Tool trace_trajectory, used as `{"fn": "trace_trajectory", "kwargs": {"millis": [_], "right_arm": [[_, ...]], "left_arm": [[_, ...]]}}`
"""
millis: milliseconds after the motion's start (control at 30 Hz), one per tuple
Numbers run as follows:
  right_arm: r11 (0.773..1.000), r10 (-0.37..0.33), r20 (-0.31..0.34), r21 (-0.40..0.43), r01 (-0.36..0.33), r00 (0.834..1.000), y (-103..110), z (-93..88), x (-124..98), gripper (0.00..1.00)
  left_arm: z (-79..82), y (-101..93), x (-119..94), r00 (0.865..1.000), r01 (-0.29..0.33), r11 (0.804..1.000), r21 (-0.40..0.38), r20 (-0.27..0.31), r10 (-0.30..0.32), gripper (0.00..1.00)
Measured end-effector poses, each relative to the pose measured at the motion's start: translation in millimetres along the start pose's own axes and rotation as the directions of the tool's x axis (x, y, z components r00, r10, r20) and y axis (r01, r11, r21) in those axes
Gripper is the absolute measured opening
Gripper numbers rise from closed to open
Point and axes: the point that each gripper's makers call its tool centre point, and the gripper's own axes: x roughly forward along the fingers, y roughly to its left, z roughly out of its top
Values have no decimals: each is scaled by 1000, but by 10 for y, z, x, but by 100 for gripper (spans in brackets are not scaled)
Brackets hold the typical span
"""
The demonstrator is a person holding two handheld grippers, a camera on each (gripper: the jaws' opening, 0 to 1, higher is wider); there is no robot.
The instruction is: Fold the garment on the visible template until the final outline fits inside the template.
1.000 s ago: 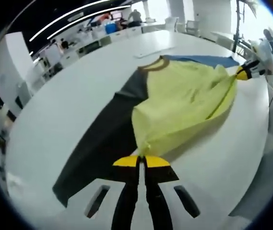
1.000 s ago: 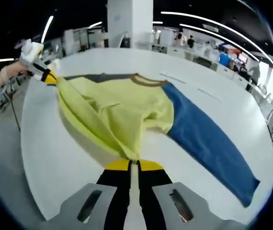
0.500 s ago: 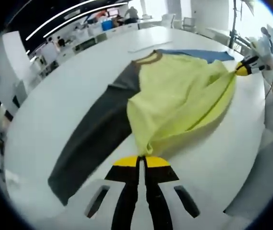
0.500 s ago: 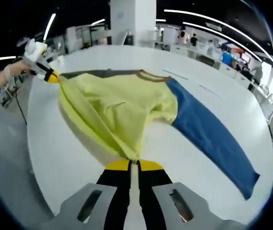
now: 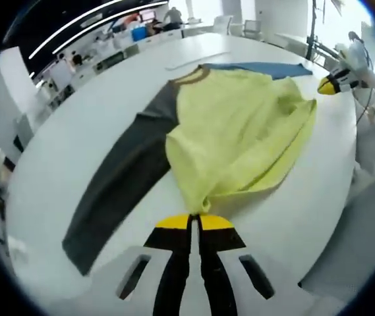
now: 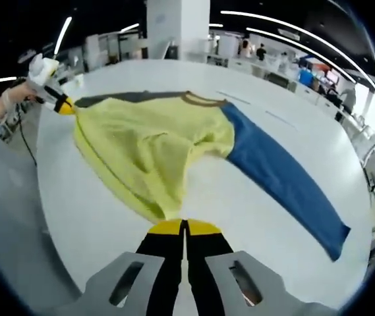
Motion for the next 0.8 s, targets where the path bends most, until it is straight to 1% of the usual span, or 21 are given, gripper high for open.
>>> {"fn": "trace_trajectory", "kwargs": {"millis": [133, 233, 300, 367, 467, 500, 567, 667, 800], "right_arm": [[999, 37, 16, -1, -37, 999, 107, 44, 58, 1], [999, 37, 24, -20, -36, 999, 118, 69, 102, 1], [999, 39, 32, -10, -38, 999, 114, 79, 123, 2], [999, 45, 27, -13, -45, 999, 123, 73, 145, 5], [998, 62, 22, -21, -62, 998, 179, 56, 158, 13], [998, 65, 15, -22, -65, 998, 183, 40, 175, 12], [998, 49, 5, -40, -49, 999, 160, -1, 223, 9], [999, 37, -4, -26, -37, 999, 118, -51, 295, 8], [999, 39, -14, -30, -39, 999, 120, -60, 318, 8]], "left_arm": [[5, 13, 1, 1000, -3, 1000, 1, -1, 3, 0], [14, 25, -9, 1000, -5, 1000, -2, 2, 5, 0], [14, 25, -12, 1000, -4, 1000, -4, 5, 4, 0], [9, 22, -12, 1000, -4, 1000, -4, 4, 4, 0], [-7, 10, -7, 1000, 0, 1000, -6, 1, 0, 0], [-10, 7, -6, 1000, 0, 1000, -6, 0, 0, 0], [-17, 2, -2, 1000, 0, 1000, -7, -1, 0, 0], [-36, -13, 0, 1000, 3, 1000, -9, -3, -3, 0], [-61, -23, -5, 1000, 8, 1000, -14, -6, -8, 0]]}}
